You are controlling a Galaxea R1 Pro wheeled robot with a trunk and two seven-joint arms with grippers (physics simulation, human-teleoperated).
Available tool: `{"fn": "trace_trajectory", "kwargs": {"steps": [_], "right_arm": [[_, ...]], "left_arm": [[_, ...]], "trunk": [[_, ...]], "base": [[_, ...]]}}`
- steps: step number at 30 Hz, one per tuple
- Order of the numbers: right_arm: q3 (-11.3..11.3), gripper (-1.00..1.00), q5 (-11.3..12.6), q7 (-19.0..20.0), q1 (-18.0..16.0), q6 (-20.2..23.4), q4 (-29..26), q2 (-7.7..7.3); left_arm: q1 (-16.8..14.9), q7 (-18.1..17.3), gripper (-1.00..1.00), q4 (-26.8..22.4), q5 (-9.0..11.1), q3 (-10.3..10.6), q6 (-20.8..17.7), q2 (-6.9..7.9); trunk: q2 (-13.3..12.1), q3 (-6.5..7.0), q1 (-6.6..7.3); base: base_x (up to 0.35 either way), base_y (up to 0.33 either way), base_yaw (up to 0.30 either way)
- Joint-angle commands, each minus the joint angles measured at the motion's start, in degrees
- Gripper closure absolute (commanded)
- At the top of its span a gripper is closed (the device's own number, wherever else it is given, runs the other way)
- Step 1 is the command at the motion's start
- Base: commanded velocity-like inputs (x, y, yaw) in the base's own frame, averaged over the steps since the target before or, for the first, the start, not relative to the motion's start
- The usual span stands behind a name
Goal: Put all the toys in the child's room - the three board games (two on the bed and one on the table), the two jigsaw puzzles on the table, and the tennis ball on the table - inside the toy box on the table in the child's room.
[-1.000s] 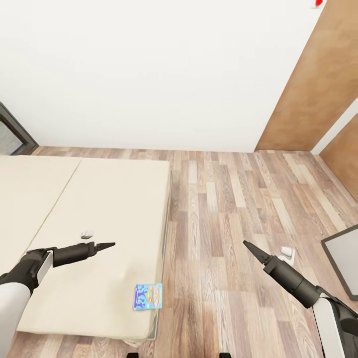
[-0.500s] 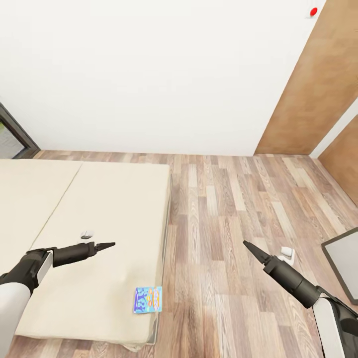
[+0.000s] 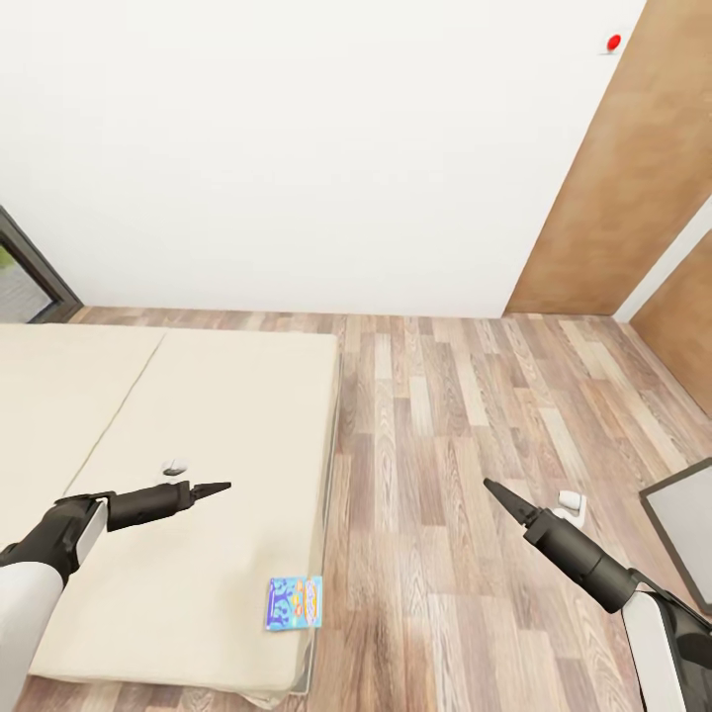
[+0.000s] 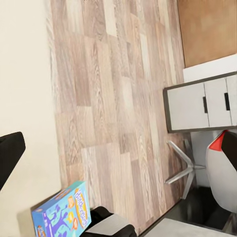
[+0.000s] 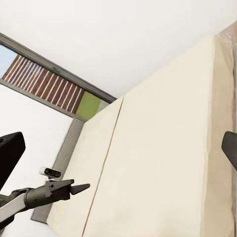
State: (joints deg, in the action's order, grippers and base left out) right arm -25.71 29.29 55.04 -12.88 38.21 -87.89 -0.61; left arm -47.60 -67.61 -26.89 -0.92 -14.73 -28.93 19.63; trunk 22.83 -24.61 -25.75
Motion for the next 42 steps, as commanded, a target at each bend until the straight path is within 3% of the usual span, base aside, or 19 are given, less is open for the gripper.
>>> {"fn": "trace_trajectory", "kwargs": {"steps": [1,42], "right_arm": [[0.0,-1.00,0.2,0.1,0.0,0.4,0.0,0.00],[0.0,-1.00,0.3,0.0,0.0,-0.5,0.1,0.00]], "left_arm": [[0.0,-0.2,-1.00,0.0,-0.1,-0.2,-0.6,-0.06],[-0.1,-0.2,-1.00,0.0,-0.1,-0.2,-0.6,-0.12]], "trunk": [[0.1,0.01,-0.03],[0.1,3.91,-0.03]], "base": [[0.000,0.000,0.000],[0.000,0.000,0.000]]}}
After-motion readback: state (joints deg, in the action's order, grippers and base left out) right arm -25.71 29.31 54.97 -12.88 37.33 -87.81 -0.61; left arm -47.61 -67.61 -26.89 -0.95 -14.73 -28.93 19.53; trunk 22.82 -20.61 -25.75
